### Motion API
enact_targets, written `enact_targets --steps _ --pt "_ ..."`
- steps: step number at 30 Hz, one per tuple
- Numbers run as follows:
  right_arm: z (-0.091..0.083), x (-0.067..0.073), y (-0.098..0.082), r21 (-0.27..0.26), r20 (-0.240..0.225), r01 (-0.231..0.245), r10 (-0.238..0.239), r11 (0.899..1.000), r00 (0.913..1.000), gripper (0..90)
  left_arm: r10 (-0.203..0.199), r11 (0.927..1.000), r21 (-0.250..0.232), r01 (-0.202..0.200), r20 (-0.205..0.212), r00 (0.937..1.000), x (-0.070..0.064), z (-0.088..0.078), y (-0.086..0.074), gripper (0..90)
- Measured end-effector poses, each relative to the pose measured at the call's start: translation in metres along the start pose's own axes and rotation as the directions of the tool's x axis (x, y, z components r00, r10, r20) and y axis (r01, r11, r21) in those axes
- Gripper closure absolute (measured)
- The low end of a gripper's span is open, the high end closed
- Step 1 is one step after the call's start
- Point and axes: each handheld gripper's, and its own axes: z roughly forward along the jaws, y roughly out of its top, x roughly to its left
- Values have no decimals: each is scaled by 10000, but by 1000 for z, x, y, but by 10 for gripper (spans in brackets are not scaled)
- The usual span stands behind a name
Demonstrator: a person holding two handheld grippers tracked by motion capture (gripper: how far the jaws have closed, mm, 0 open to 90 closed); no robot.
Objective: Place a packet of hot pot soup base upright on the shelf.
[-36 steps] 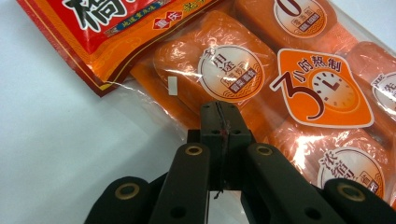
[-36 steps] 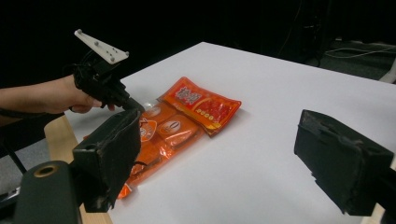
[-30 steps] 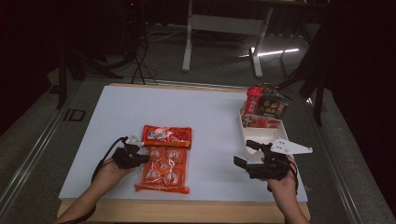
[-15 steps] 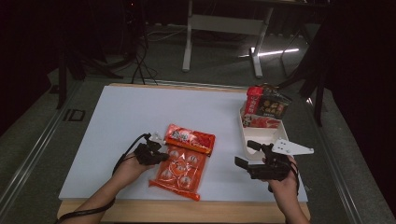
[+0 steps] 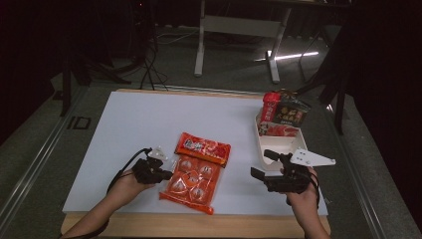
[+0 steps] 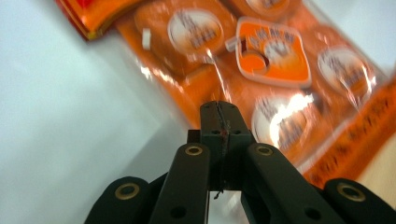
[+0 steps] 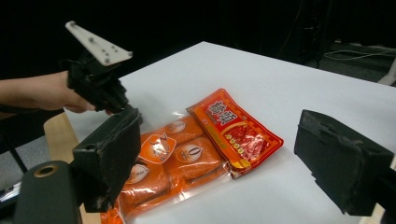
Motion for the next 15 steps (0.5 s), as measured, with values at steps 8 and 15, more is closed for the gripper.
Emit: enact_targets --steps 8,15 --pt "-1 1 1 -11 16 37 -37 10000 10000 146 101 9988 474 -115 308 9995 -11 8 -12 900" --pt "2 2 0 52 -32 42 -42 10000 10000 146 -87 9994 345 72 435 9990 -15 12 -9 900"
